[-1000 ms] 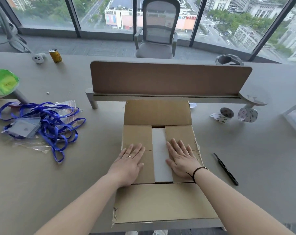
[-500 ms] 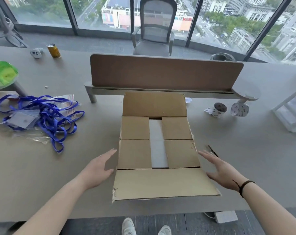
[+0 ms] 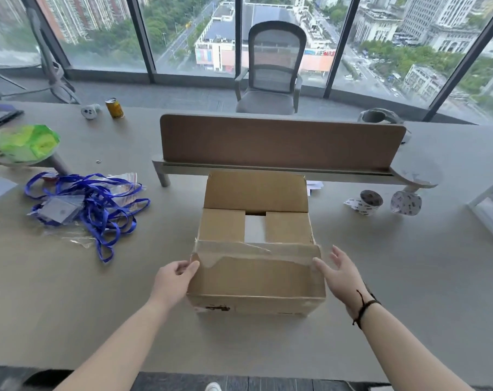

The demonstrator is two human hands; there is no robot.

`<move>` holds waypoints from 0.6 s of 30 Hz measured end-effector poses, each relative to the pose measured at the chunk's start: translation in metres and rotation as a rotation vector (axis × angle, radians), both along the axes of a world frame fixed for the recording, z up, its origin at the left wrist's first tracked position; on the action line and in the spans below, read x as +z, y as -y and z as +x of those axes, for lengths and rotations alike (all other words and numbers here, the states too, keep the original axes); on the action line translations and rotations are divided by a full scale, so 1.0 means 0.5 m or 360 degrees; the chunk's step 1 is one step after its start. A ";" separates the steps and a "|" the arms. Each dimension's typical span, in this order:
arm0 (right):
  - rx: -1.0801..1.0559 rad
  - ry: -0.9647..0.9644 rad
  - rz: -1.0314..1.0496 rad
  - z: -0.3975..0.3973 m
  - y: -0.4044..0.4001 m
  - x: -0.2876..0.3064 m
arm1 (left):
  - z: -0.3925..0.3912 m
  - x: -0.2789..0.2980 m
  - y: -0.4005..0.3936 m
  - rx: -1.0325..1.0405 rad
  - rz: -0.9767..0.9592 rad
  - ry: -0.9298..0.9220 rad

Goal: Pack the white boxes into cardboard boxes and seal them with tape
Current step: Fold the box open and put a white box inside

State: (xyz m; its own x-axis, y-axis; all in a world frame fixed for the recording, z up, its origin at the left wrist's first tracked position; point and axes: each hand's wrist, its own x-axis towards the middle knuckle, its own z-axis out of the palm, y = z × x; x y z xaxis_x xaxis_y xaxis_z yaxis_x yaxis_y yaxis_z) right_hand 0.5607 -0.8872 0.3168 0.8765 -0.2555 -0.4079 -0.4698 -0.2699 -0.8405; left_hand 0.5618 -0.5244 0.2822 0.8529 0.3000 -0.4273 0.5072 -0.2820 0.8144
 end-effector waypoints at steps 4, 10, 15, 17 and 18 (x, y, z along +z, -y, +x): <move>0.0156 -0.0112 -0.0102 0.004 -0.019 -0.033 | -0.009 -0.009 0.035 0.0198 0.0016 -0.0029; 0.0247 -0.0096 0.0168 0.010 0.029 -0.116 | -0.003 0.003 0.026 0.0235 0.0124 -0.0133; 0.0306 -0.0119 0.0298 0.023 0.023 -0.067 | 0.012 0.001 0.023 0.0289 0.0006 -0.0193; 0.0322 -0.0175 0.0321 0.034 0.027 -0.065 | 0.019 0.001 0.023 0.0305 -0.0111 -0.0233; 0.0321 -0.0222 0.0317 0.043 0.028 -0.064 | 0.024 0.007 0.025 0.0296 -0.0138 -0.0237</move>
